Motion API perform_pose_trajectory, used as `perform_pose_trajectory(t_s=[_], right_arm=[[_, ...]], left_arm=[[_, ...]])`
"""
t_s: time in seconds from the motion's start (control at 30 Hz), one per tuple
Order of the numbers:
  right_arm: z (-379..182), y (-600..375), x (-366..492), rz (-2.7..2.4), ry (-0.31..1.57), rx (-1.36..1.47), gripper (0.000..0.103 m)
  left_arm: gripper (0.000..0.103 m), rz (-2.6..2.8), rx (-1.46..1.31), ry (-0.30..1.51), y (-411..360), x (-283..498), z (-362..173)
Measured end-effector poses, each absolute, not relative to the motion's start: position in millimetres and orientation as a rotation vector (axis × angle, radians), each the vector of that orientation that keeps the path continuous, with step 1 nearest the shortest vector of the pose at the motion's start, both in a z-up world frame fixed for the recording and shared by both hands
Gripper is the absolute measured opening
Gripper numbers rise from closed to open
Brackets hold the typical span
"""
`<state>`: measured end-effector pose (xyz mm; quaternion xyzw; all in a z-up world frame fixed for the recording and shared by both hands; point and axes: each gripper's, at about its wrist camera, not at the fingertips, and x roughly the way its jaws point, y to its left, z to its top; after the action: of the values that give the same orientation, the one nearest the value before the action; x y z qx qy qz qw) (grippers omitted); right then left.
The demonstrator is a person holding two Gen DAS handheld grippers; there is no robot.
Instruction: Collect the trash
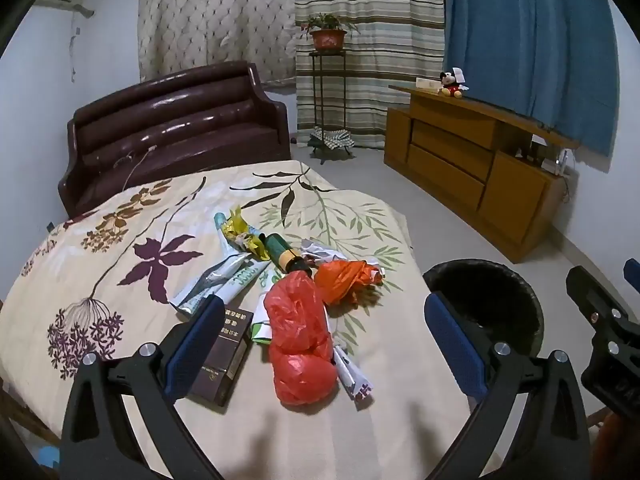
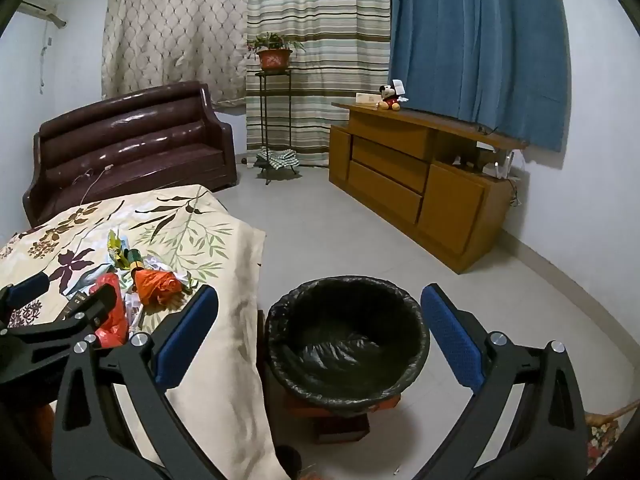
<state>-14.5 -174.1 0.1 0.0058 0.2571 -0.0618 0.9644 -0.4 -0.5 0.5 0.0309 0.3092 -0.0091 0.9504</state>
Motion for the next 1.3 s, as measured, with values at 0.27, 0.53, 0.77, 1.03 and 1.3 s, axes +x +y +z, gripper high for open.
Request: perform_pose_trajectory(t_s=[0.27, 0.53, 0.77, 1.03, 1.3], right_arm=[[1, -175, -15, -0.123, 0.516, 0.017, 0.099], [3, -175, -16, -0.122, 0.513, 0.019, 0.099], [3, -176, -16, -0.122, 0.511, 0.02, 0.099], [3, -176, -16, -0.123, 0.511, 0.019, 0.099], [3, -177, -16, -0.123, 0.511, 0.019, 0.099]], left_arm=[[0.097, -0.026, 0.026, 0.627, 4, 0, 3], [0.097, -0.015, 0.027, 0.625, 2, 0, 6], [0.097, -0.016, 0.033, 0.619, 2, -4, 10], [0.097, -0.016, 0.031, 0.619, 2, -4, 10], [0.097, -0.015, 0.034, 0.619, 1, -3, 9]])
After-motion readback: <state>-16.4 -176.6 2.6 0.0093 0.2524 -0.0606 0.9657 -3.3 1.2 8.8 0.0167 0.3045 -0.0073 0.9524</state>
